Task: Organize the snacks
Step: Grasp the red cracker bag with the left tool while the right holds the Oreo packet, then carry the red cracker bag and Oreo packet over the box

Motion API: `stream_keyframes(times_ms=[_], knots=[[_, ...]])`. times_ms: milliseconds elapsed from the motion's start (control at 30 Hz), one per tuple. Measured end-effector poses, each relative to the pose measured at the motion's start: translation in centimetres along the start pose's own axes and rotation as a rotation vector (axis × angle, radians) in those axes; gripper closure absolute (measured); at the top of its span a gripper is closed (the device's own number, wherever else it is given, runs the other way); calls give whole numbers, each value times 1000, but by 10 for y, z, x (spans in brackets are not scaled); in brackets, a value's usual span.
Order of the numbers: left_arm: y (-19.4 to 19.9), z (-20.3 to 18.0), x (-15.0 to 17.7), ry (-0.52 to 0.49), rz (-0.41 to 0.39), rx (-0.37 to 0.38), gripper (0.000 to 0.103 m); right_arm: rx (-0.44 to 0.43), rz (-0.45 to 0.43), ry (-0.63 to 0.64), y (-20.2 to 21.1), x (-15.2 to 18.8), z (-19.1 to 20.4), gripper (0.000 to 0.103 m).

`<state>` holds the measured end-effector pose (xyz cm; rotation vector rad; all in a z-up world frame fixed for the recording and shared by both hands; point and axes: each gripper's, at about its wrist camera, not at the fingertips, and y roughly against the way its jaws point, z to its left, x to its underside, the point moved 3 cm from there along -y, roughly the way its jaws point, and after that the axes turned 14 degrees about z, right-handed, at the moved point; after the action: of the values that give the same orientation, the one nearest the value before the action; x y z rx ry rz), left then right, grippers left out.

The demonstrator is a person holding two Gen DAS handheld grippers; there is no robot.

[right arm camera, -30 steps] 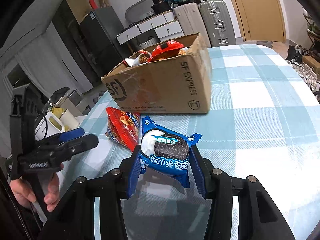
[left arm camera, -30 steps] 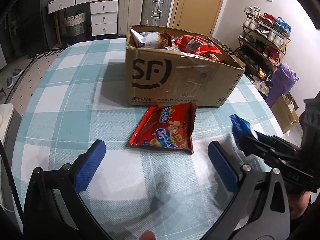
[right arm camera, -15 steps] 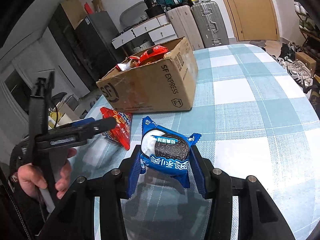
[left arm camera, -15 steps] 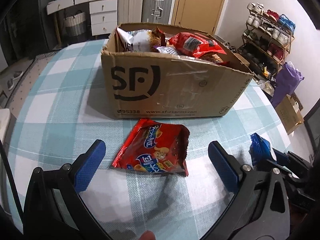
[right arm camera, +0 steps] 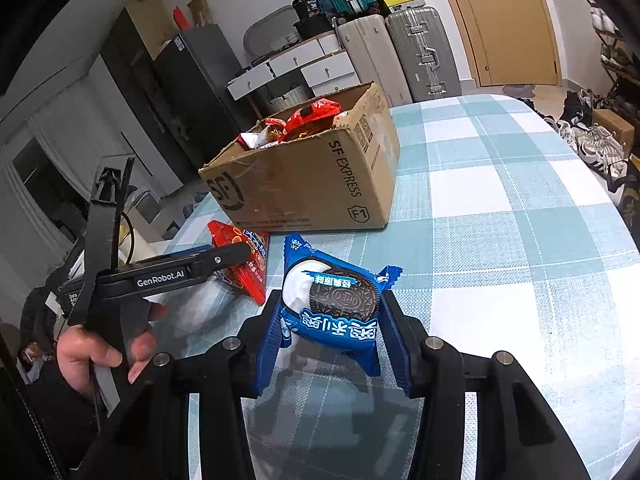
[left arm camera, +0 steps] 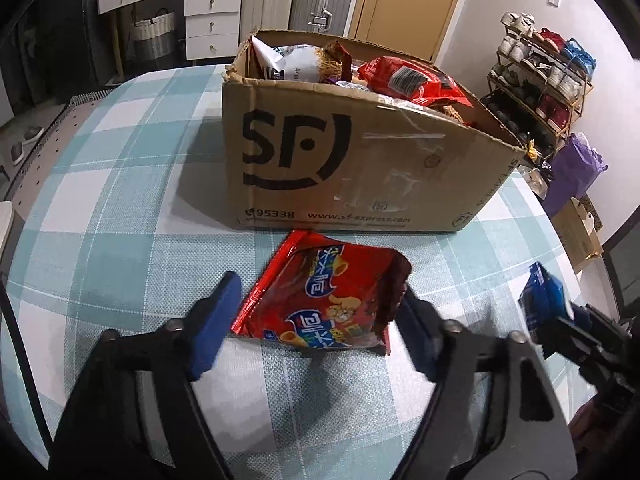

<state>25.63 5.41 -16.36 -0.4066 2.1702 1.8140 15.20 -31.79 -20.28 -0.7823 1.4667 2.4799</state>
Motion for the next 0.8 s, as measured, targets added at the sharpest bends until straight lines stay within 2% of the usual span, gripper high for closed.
stream_keyframes(times_ms=[33, 133, 200, 400, 800], knots=[[-1, 0, 1, -5, 0, 2, 57, 1, -2, 1, 1, 0, 1, 56], [-1, 1, 5, -31, -30, 30, 67, 2, -3, 4, 3, 0, 3, 56], [1, 1, 6, -53, -31, 41, 69, 2, -4, 7, 5, 0, 5, 56], [7, 6, 13, -49, -28, 62, 70, 5, -15, 16, 12, 1, 13, 56], [44, 4, 31, -69, -74, 83, 69, 10, -40, 42, 28, 7, 34, 56]])
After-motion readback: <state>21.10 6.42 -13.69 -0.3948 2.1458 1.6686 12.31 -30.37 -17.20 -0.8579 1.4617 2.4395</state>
